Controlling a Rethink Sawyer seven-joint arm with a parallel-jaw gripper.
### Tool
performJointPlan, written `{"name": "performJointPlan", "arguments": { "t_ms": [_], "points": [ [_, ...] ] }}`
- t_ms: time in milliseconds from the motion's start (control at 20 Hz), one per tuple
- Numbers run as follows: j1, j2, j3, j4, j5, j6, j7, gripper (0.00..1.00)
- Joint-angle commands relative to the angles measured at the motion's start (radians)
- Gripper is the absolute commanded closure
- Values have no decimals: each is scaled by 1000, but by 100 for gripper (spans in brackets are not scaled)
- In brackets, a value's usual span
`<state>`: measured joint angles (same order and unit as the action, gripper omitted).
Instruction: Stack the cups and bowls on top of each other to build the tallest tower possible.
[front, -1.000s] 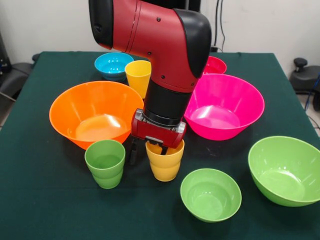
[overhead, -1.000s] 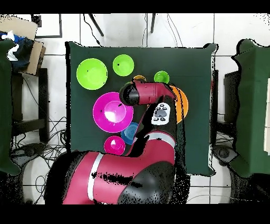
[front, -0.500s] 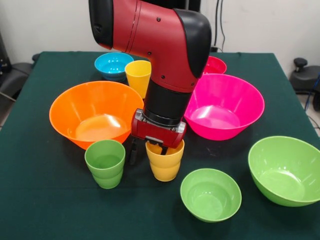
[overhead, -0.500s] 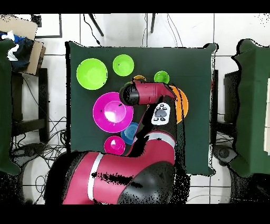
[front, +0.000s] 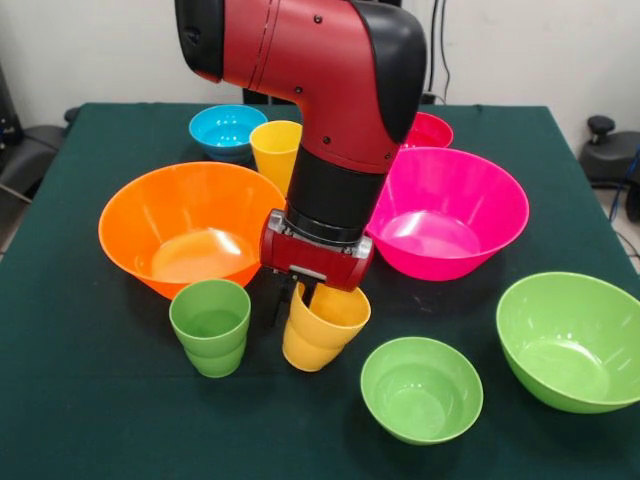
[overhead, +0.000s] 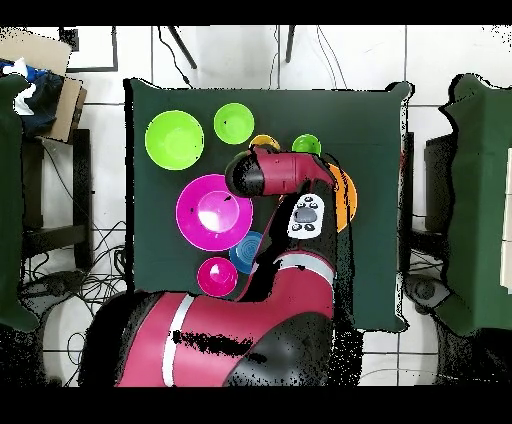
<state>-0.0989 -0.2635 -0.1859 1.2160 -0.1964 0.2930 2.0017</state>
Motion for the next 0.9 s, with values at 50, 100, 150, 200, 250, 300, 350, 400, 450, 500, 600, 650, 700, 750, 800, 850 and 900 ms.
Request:
{"name": "performJointPlan", "arguments": {
  "t_ms": [50,100,150,200,250,300,350,400,450,500,600,650,700,750,800,850,900],
  "points": [
    [13,33,93,34,-6,76,38,100],
    [13,31,93,36,-6,77,37,100],
    [13,30,93,38,-7,78,37,100],
    [14,29,91,40,-6,79,39,100],
    [15,29,90,39,-6,77,41,100],
    [16,26,90,42,-5,80,41,100],
    [16,23,89,45,-5,82,41,100],
    [18,12,88,54,-4,91,40,100],
    [20,2,86,62,-3,100,38,100],
    [21,-11,85,72,-1,110,37,100],
    [25,-36,85,88,3,136,33,100],
    [26,-49,86,97,6,150,30,100],
    [26,-68,88,110,9,168,25,100],
    [27,-93,91,130,12,191,18,100],
    [29,-123,91,146,15,220,9,100],
    [31,-154,91,163,18,253,-1,100],
    [35,-186,89,180,21,282,-8,100]
  ]
}}
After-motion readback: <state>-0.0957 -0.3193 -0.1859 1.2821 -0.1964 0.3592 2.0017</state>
